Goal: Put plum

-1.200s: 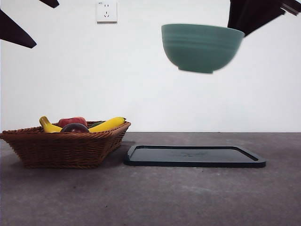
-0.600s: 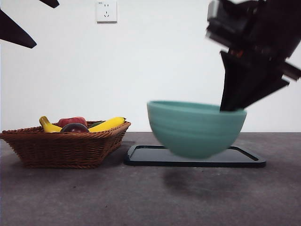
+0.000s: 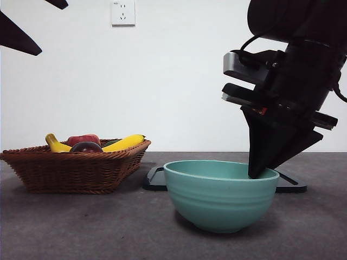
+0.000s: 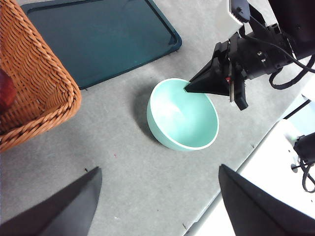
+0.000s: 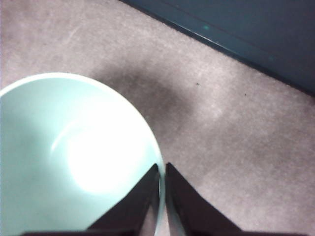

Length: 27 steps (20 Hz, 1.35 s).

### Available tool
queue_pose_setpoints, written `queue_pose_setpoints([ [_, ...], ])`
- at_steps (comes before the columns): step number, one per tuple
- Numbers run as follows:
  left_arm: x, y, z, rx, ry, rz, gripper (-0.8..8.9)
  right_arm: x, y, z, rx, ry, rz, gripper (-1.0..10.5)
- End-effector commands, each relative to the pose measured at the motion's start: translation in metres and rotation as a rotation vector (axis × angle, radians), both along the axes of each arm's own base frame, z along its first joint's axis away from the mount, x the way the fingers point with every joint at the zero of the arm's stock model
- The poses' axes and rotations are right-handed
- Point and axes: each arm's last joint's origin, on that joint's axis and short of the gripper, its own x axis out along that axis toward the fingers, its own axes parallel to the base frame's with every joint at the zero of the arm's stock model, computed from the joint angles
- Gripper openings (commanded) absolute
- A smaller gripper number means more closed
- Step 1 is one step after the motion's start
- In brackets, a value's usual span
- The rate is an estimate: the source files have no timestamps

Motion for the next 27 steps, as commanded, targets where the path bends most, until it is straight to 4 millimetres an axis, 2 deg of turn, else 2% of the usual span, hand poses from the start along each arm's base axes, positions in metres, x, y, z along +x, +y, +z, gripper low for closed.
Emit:
queue_pose_setpoints([
  [1, 0.001, -0.001, 0.005, -0.006, -0.025, -0.017, 3.74, 0.0, 0.005, -0.001, -0.012, -0.009, 0.0, 0.1],
  [3, 0.001, -0.001, 0.005, -0.006, -0.025, -0.017, 3.74, -0.002, 0.007, -0.001, -0.014, -0.006, 0.005, 0.5],
  [5, 0.001, -0.001, 0.005, -0.006, -0.024, -0.017, 3.74, -0.003, 0.008, 0.0, -0.013, -0.009, 0.006, 2.1],
  [8, 0.001, -0.001, 0.005, -0.005, -0.024, -0.017, 3.74, -0.004, 0.007, 0.005, -0.016, -0.036, -0.008, 2.4],
  [10, 0.0, -0.001, 0.005, -0.005, -0.023, -0.017, 3.74, -0.006, 0.004, 0.019, -0.004, -0.089, -0.022, 2.4],
  [13, 0.0, -0.001, 0.005, -0.005, -0.023, -0.017, 3.74, -0.015, -0.002, 0.051, 0.062, -0.179, -0.025, 2.4],
  [16, 0.001, -0.001, 0.005, -0.005, -0.024, -0.017, 3.74, -0.031, -0.013, 0.082, 0.143, -0.244, -0.005, 2.4],
  [20, 0.001, -0.001, 0.005, -0.006, -0.024, -0.017, 3.75, -0.061, -0.033, 0.109, 0.232, -0.291, 0.029, 2.3],
  [27, 0.0, -0.001, 0.005, -0.005, -0.022, -0.016, 3.74, -0.102, -0.058, 0.12, 0.312, -0.187, 0.129, 2.3],
])
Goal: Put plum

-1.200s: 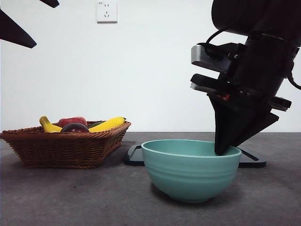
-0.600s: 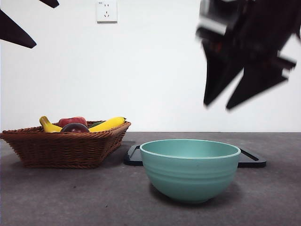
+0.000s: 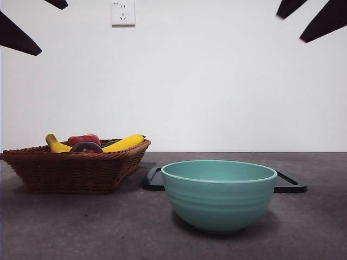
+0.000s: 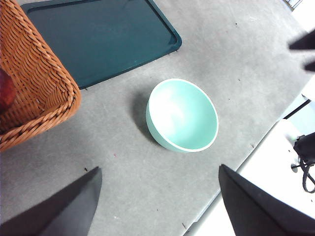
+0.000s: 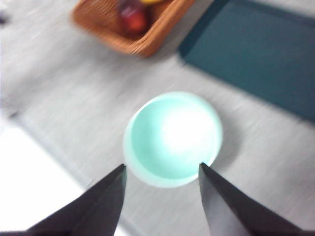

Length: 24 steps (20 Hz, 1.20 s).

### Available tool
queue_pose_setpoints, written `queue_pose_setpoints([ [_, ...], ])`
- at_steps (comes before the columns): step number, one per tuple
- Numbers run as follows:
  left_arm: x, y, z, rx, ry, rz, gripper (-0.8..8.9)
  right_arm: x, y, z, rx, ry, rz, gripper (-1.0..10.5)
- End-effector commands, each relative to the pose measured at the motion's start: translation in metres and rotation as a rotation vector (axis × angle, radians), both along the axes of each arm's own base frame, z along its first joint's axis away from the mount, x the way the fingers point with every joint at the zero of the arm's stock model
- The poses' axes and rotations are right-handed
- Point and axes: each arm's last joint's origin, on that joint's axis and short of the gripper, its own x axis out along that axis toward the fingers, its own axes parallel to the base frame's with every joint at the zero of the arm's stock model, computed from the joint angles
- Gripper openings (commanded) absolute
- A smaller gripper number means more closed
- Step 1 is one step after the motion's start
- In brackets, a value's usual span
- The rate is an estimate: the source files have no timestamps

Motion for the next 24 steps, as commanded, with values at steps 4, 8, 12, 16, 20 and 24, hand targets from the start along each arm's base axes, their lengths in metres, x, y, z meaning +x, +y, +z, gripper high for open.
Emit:
queue_pose_setpoints([
  [4, 0.0006, -0.0013, 0.0053, -0.006, -0.024, -0.016, 3.74, -0.009, -0.0042, 0.0058, 0.016, 0.011, 0.027, 2.3],
  [8, 0.0006, -0.0013, 0.0053, -0.006, -0.023, -0.016, 3.74, -0.0088, -0.0041, 0.0056, 0.015, 0.012, 0.027, 2.3],
  [12, 0.0006, -0.0013, 0.0053, -0.006, -0.024, -0.016, 3.73, -0.0088, -0.0041, 0.0056, 0.013, 0.009, 0.029, 2.3],
  [16, 0.0006, -0.0013, 0.0053, -0.006, -0.025, -0.016, 1.54, -0.0088, -0.0041, 0.0056, 0.009, 0.004, 0.033, 0.7],
  [20, 0.0006, -0.0013, 0.0054, -0.006, -0.025, -0.016, 0.07, -0.0088, -0.0041, 0.0056, 0.008, 0.003, 0.035, 0.1],
  [24, 0.0007, -0.0013, 0.0054, -0.007, -0.026, -0.016, 0.07, -0.0086, -0.0043, 0.0056, 0.005, -0.001, 0.028, 0.1],
])
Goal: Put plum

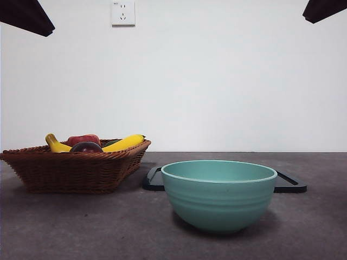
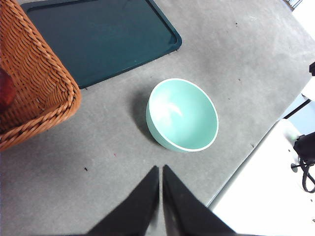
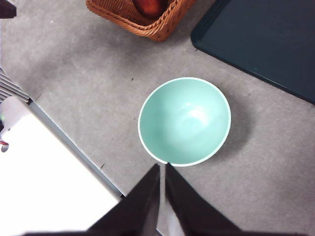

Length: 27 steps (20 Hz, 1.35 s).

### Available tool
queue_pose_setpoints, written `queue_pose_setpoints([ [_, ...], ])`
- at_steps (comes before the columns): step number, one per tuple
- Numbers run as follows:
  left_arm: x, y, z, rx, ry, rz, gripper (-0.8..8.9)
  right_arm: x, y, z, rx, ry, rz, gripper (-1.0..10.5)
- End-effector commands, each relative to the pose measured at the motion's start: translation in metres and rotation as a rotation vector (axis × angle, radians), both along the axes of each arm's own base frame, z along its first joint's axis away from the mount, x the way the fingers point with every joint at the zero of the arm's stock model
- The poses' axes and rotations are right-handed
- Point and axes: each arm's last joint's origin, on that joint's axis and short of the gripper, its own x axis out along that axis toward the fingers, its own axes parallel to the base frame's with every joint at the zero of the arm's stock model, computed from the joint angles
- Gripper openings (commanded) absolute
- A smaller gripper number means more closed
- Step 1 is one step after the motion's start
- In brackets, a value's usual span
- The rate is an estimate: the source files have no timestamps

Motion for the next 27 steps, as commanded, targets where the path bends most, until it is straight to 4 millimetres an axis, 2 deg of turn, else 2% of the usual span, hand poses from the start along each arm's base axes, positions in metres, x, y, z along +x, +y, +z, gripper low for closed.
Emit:
queue_pose_setpoints([
  [1, 0.001, -0.001, 0.006, -0.007, -0.026, -0.016, 0.07, 0.001, 0.002, 0.005, 0.005, -0.017, 0.012, 0.1],
  [12, 0.0, -0.001, 0.006, -0.003, -0.046, -0.026, 0.07, 0.001, 0.002, 0.005, 0.005, -0.018, 0.012, 0.1],
  [14, -0.002, 0.005, 0.015, 0.017, -0.191, -0.018, 0.07, 0.001, 0.002, 0.005, 0.005, -0.017, 0.012, 0.1],
  [16, -0.002, 0.017, 0.035, 0.008, -0.417, 0.142, 0.07, 0.001, 0.002, 0.005, 0.005, -0.017, 0.012, 0.1],
  [18, -0.011, 0.033, 0.052, -0.016, -0.614, 0.283, 0.07, 0.001, 0.002, 0.005, 0.005, -0.017, 0.012, 0.1],
  [20, -0.024, 0.049, 0.057, 0.001, -0.742, 0.431, 0.07, 0.001, 0.002, 0.005, 0.005, -0.018, 0.012, 0.1],
  [22, -0.035, 0.062, 0.048, 0.044, -0.828, 0.6, 0.07, 0.001, 0.002, 0.005, 0.005, -0.017, 0.012, 0.1],
  [25, -0.046, 0.075, 0.013, 0.096, -0.903, 0.797, 0.07, 0.001, 0.002, 0.005, 0.005, -0.017, 0.012, 0.1],
  [27, -0.05, 0.078, -0.015, 0.11, -0.921, 0.846, 0.07, 0.001, 0.002, 0.005, 0.005, -0.017, 0.012, 0.1],
])
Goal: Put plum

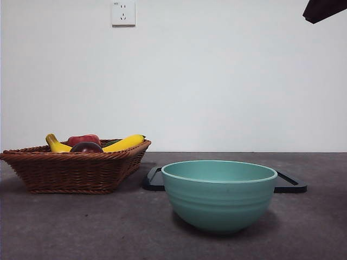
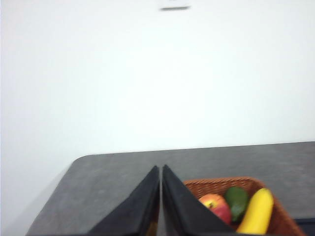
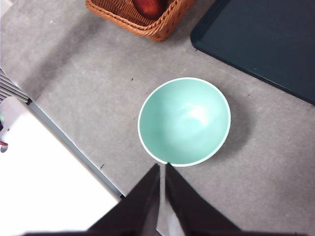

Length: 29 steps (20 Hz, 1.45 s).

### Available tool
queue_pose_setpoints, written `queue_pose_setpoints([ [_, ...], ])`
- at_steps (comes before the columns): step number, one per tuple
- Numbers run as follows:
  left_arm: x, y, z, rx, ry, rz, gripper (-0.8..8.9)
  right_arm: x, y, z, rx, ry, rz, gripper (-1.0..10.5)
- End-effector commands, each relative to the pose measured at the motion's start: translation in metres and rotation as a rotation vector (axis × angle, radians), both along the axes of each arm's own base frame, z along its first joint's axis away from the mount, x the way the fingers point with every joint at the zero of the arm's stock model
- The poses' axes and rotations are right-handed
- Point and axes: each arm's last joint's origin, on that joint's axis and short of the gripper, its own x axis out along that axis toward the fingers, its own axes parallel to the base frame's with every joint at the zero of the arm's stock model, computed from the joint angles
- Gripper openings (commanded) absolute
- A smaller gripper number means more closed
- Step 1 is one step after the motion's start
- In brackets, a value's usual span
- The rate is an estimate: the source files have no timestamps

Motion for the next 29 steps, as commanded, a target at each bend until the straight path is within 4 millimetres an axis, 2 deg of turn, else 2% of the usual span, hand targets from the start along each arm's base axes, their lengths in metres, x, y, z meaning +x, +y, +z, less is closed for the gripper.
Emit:
queue_pose_setpoints([
  [1, -0.004, 0.002, -0.028, 0.014, -0.012, 0.036, 0.07, 0.001, 0.002, 0.005, 0.005, -0.017, 0.013, 0.1],
  [6, -0.004, 0.004, -0.091, 0.01, 0.048, 0.059, 0.07, 0.001, 0.002, 0.005, 0.005, -0.017, 0.013, 0.1],
  [12, -0.002, 0.004, -0.13, 0.007, 0.115, 0.058, 0.07, 0.001, 0.002, 0.005, 0.005, -0.017, 0.013, 0.1],
  [20, -0.002, 0.004, -0.153, 0.0, 0.273, 0.056, 0.07, 0.001, 0.002, 0.005, 0.005, -0.017, 0.013, 0.1],
  [29, -0.002, 0.004, -0.153, -0.001, 0.27, 0.056, 0.07, 0.001, 0.002, 0.005, 0.005, -0.017, 0.013, 0.1],
])
